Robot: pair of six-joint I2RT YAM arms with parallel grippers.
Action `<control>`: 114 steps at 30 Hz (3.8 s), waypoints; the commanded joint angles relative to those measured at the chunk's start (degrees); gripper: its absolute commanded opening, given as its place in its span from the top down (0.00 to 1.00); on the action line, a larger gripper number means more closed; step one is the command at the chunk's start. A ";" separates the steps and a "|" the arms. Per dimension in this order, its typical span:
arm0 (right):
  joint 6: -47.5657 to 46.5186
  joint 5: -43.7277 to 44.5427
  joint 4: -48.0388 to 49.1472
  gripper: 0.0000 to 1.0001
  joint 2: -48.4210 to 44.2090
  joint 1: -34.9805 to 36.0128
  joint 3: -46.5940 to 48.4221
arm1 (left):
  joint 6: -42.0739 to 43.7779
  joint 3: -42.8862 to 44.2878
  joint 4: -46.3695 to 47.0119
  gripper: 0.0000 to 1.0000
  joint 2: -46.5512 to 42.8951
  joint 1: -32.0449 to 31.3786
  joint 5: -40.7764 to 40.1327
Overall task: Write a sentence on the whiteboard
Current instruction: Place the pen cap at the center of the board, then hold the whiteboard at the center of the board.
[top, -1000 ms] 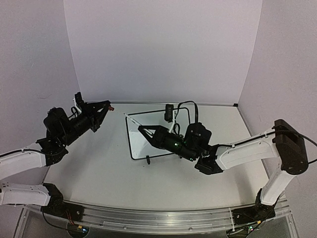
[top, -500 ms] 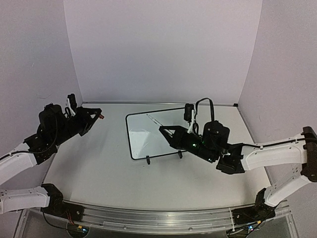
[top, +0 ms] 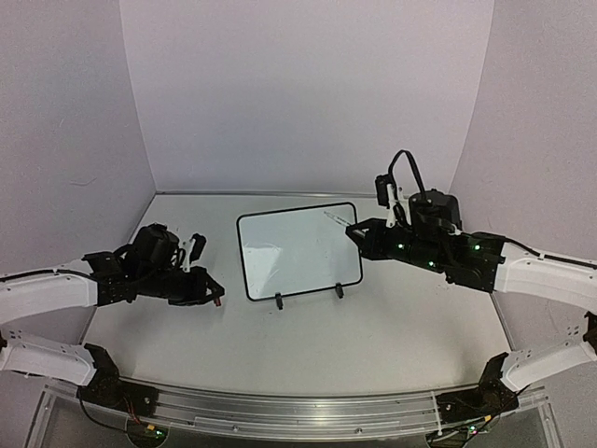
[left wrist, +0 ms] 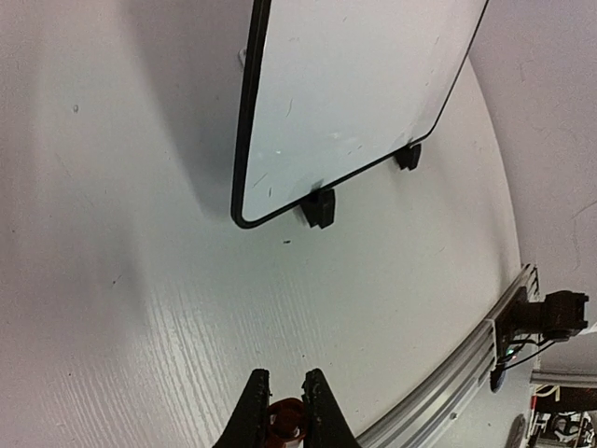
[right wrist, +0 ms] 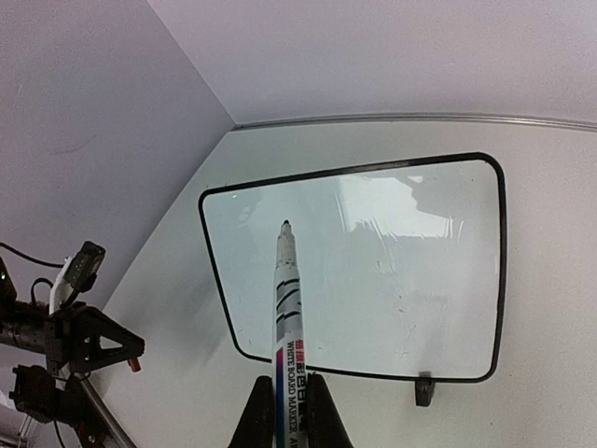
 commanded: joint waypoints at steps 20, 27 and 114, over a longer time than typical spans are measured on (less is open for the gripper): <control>-0.07 -11.15 1.20 1.00 -0.50 0.32 -3.41 | -1.03 3.03 4.38 0.89 21.76 -10.82 -8.08; -0.05 -11.68 1.33 1.00 0.81 0.47 -3.01 | -2.87 2.55 5.48 0.77 23.81 -10.74 -8.72; -4.95 11.24 3.79 1.00 36.89 11.53 29.25 | 30.54 37.23 -5.10 0.82 38.08 19.45 28.42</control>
